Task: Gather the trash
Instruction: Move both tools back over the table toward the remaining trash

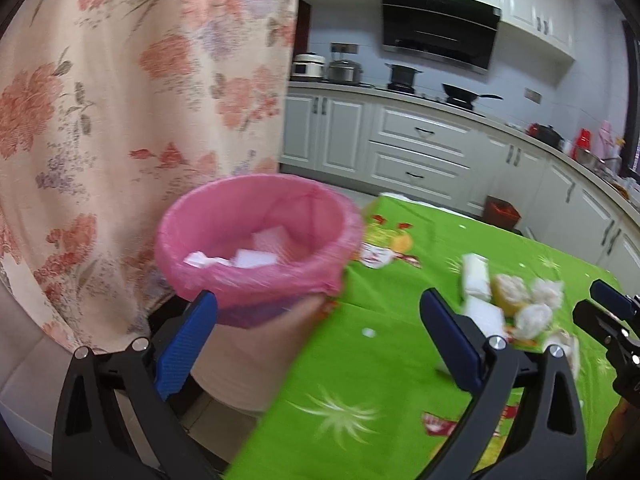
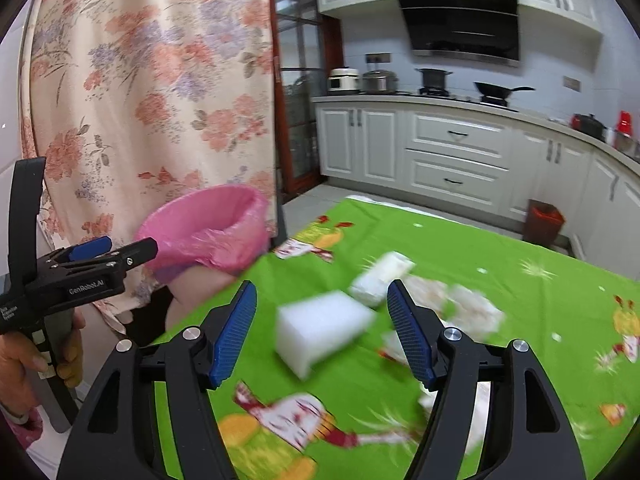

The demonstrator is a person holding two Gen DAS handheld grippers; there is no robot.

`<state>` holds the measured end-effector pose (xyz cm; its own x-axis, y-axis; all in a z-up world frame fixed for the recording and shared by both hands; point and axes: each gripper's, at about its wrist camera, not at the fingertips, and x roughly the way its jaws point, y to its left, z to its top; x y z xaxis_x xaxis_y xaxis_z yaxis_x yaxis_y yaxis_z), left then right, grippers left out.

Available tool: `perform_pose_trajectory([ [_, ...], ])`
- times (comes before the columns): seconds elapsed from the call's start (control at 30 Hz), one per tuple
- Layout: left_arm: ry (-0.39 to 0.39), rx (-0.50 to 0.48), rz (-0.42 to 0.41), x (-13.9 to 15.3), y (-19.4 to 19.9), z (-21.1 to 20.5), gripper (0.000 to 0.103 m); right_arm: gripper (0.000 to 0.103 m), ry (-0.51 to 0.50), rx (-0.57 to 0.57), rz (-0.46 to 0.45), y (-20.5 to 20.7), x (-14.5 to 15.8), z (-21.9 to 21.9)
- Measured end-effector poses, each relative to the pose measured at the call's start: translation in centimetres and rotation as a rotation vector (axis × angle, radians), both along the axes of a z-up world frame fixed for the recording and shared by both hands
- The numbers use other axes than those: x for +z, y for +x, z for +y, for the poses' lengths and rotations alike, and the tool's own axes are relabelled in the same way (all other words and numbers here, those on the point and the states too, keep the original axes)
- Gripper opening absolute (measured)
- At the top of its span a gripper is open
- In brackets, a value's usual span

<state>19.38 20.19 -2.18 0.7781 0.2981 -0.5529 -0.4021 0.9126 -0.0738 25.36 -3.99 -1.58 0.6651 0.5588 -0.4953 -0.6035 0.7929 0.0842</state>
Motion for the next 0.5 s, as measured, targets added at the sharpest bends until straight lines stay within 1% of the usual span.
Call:
perform_pose_trajectory([
  [0.1,-0.005,-0.027,0.003,-0.1,0.1,-1.9,0.098,0.066,0.006,-0.035,0.005,-0.8,-0.4,-2.6],
  [0.27,-0.008,-0.074,0.011,-0.4,0.1,-4.9,0.098,0.066,0.005,-0.078,0.015,-1.7,-1.0,-5.8],
  [0.37,0.016,-0.106,0.018,-0.4,0.3,-6.7,0.098,0.069,0.000,-0.108,0.011,-2.1,-1.3,-7.3],
  [0.5,0.029,-0.148,0.028,-0.7,0.7,-8.8,0.098,0.069,-0.004,-0.153,0.028,-2.5,-2.3,-9.7],
])
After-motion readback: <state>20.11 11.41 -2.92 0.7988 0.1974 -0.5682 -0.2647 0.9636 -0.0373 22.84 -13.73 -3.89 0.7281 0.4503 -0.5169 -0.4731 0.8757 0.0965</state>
